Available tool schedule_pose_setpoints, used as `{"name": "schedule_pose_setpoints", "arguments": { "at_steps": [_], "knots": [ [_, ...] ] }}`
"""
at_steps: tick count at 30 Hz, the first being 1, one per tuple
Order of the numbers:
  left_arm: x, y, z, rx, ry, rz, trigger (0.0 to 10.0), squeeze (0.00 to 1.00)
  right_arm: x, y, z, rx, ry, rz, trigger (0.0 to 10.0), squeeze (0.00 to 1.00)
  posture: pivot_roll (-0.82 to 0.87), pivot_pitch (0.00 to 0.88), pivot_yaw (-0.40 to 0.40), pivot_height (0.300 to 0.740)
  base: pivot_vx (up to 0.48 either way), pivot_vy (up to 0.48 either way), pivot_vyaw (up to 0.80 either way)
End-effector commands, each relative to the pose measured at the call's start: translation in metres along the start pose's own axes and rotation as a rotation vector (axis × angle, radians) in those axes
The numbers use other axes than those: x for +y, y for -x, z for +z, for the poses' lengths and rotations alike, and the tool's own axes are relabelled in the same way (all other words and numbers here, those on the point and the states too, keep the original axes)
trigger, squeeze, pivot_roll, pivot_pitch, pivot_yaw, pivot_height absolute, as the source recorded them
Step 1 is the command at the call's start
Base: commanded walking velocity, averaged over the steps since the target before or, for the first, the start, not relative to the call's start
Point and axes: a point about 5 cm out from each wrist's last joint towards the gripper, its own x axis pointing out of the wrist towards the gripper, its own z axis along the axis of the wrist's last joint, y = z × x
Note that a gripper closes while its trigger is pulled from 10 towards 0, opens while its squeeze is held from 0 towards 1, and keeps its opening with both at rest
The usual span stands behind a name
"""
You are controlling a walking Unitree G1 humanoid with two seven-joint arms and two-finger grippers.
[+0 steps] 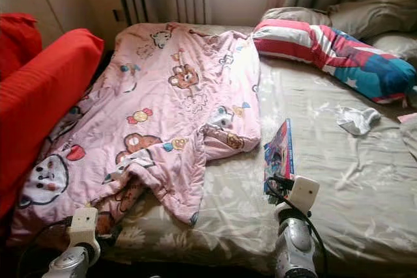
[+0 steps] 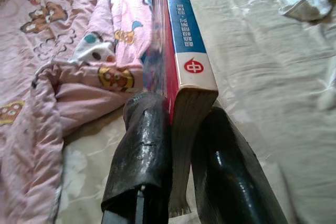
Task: Clean up the room
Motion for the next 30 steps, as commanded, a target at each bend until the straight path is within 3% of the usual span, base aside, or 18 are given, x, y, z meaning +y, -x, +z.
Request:
{"name": "schedule_pose_setpoints", "arguments": {
  "at_steps": [1,8,17,30],
  "knots": [
    [0.002,0.003,-0.008,0.027,-0.017,0.001,10.0,0.00,-0.005,0.003,-0.003,0.002,-0.007,-0.023,10.0,0.00,0.15,0.103,-0.003,0.740,0.000,-0.480,-0.80],
    [0.001,0.001,-0.005,0.018,-0.012,0.003,10.0,0.00,-0.005,0.002,0.001,-0.025,-0.002,-0.015,10.0,0.00,0.14,0.133,-0.003,0.740,0.000,-0.480,-0.60],
    [-0.008,0.001,-0.006,0.018,-0.014,-0.020,10.0,0.00,-0.008,0.007,-0.002,-0.027,0.010,-0.032,10.0,0.00,0.12,0.190,0.006,0.740,0.000,-0.480,0.00],
    [-0.008,0.002,-0.009,0.015,-0.011,-0.020,10.0,0.00,-0.008,0.009,-0.002,-0.038,0.030,-0.012,10.0,0.00,0.11,0.218,0.007,0.740,0.000,-0.480,0.00]
  ]
}}
